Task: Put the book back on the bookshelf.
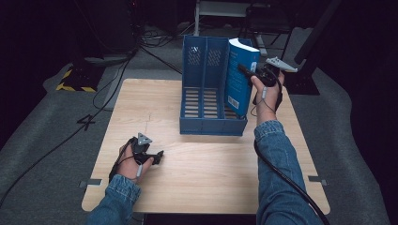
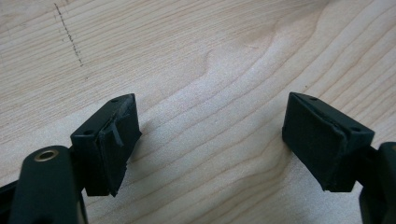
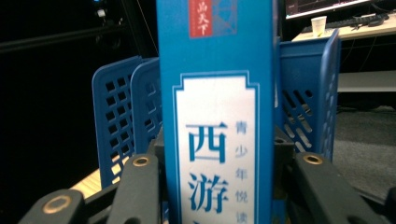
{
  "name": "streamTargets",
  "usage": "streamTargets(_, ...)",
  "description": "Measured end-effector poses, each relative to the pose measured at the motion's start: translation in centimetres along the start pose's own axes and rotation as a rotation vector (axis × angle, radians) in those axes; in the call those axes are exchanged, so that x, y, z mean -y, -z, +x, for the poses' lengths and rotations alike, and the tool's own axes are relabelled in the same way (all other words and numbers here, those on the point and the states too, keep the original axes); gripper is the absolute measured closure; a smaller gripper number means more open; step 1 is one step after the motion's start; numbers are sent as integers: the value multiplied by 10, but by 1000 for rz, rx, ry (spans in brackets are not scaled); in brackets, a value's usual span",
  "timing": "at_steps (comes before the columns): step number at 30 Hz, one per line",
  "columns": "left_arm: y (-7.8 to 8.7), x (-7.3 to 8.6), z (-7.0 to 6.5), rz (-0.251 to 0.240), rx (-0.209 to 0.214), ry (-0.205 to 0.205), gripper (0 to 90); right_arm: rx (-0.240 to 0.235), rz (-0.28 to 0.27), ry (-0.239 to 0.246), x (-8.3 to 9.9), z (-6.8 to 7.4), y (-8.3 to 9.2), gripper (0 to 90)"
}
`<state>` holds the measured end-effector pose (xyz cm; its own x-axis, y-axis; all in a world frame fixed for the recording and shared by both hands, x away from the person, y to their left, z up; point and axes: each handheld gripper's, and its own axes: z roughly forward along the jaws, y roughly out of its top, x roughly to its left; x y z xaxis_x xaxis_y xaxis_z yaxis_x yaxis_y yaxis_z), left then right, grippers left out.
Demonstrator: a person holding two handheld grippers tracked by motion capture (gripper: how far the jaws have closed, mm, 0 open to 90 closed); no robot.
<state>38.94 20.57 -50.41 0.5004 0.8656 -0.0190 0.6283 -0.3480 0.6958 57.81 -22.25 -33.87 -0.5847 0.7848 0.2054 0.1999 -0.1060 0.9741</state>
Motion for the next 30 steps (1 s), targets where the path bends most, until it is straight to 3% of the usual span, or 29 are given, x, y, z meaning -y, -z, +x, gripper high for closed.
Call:
streamTargets(3, 0, 0, 0, 0, 0, 0, 194, 14, 26, 21, 1, 3, -1, 598)
streamTargets(7, 0, 0, 0, 1, 0, -1, 195, 50, 141, 26, 20, 1, -6, 599)
streamTargets(9, 0, 0, 0, 0, 0, 0, 195, 34, 121, -1, 23, 1, -1, 598)
streamTargets(11, 0, 0, 0, 0, 0, -1, 195, 54, 147, 43, 22, 5, 2, 593)
streamTargets(15, 0, 0, 0, 0, 0, 0, 195, 114, 254, 135, 15, 16, 10, 567)
streamTargets(16, 0, 0, 0, 0, 0, 0, 195, 114, 254, 135, 15, 16, 10, 567)
streamTargets(18, 1, 0, 0, 3, 1, 0, 195, 144, 327, 155, 11, 24, 13, 558)
streamTargets(20, 1, 0, 0, 2, 0, 1, 195, 158, 360, 132, 7, 26, 13, 548)
streamTargets(24, 1, 0, 0, 2, 0, 1, 195, 171, 315, 75, -1, 26, 12, 490)
streamTargets(25, 1, 0, 0, 2, 0, 1, 195, 194, 350, 46, -3, 25, 5, 487)
streamTargets(26, 1, 0, 0, 2, 0, 1, 195, 194, 350, 46, -3, 25, 5, 487)
streamTargets(30, 1, 1, -1, 1, -2, -2, 195, 248, 381, -3, -4, 24, 4, 586)
